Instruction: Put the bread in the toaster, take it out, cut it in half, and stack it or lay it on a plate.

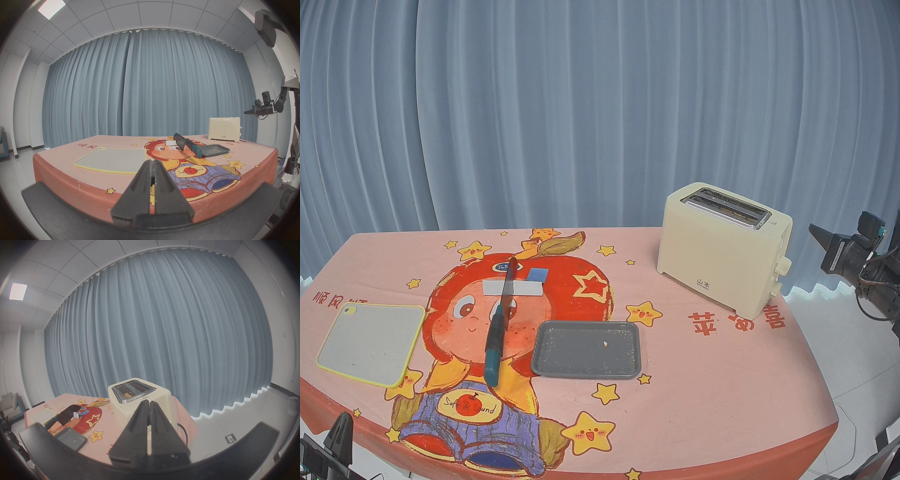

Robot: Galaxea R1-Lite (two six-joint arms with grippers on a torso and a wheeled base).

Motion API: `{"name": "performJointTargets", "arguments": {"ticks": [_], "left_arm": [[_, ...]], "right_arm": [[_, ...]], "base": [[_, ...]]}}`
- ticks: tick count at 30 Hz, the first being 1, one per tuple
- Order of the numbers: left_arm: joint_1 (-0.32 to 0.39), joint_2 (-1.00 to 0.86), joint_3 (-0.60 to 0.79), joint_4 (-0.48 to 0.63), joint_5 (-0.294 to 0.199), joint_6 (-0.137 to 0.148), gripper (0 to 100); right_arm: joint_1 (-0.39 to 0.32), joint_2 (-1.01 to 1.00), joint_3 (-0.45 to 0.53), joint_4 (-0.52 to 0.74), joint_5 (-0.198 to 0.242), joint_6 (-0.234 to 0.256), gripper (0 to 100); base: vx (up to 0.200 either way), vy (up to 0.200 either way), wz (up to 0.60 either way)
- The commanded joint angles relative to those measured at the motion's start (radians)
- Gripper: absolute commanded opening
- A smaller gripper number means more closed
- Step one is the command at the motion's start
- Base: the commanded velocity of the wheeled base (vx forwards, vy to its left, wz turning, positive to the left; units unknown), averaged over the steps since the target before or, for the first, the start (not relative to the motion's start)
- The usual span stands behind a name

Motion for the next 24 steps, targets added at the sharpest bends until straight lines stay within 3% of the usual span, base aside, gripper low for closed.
{"name": "performJointTargets", "arguments": {"ticks": [1,7,11,15,24], "left_arm": [[0.0,-0.016,0.018,0.0,0.0,0.0,0],[0.0,-0.016,0.018,-0.001,0.0,0.0,0],[0.0,-0.016,0.018,-0.001,0.0,0.0,0],[0.0,-0.016,0.018,0.0,0.0,0.0,0],[0.0,-0.016,0.018,-0.001,0.0,0.0,0]], "right_arm": [[-0.034,-0.093,0.043,-0.001,0.0,0.012,0],[-0.092,-0.172,0.087,-0.001,0.014,0.017,0],[-0.075,-0.187,0.079,0.0,0.019,0.014,0],[0.037,-0.176,0.086,0.002,0.0,0.0,0],[-0.005,-0.225,0.078,0.0,0.009,-0.003,0]], "base": [[0.0,0.0,0.0],[0.0,0.0,0.0],[0.0,0.0,0.0],[0.0,0.0,0.0],[0.0,0.0,0.0]]}}
